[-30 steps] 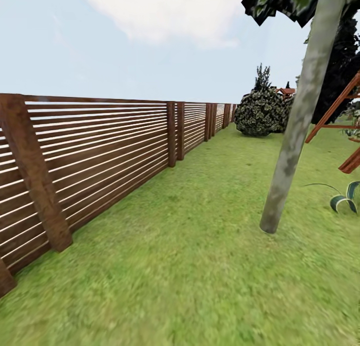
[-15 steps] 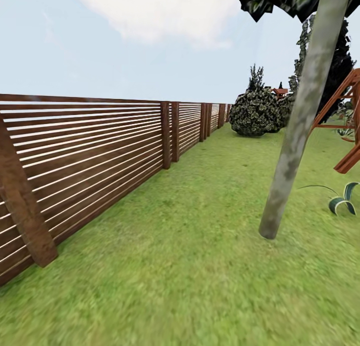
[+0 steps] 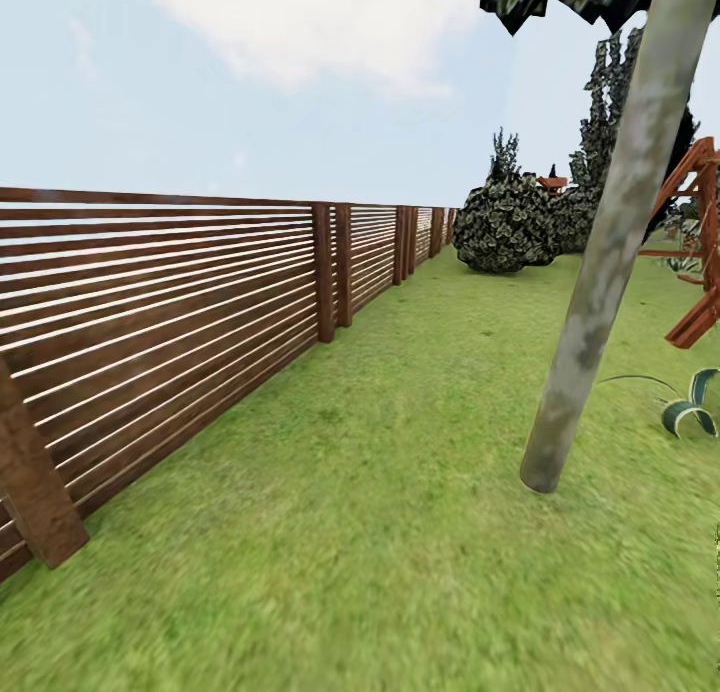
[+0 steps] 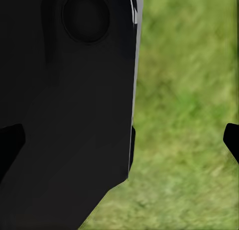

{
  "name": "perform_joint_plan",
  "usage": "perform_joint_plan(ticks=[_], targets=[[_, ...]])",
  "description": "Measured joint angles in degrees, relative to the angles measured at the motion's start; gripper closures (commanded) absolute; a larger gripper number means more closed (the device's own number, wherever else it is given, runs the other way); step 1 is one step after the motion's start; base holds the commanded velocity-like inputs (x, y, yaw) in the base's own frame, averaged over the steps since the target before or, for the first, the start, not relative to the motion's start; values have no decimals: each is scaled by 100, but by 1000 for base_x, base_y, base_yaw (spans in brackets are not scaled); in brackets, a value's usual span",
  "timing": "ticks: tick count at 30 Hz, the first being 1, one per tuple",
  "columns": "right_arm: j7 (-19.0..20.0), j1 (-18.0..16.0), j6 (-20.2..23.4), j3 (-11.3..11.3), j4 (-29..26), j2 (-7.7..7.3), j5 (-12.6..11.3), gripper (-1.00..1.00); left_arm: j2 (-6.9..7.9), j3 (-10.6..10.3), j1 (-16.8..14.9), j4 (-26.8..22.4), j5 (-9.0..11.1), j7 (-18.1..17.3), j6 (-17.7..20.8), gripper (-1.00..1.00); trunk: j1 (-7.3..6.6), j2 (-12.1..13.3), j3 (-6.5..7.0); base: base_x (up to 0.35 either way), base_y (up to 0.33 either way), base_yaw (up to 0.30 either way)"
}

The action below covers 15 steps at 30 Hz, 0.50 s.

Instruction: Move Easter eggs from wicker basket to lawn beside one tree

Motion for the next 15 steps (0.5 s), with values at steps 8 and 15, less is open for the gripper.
perform_joint_plan(ticks=[8,15], targets=[[-3,-1,4,-19,2,0,-16,-100,1,0,1,0,0,0,0,-100,0,0,0,318,0,-150],[-2,-1,5,-22,1,0,-17,-100,6,0,1,-1,0,0,0,-100,0,0,0,318,0,-5]])
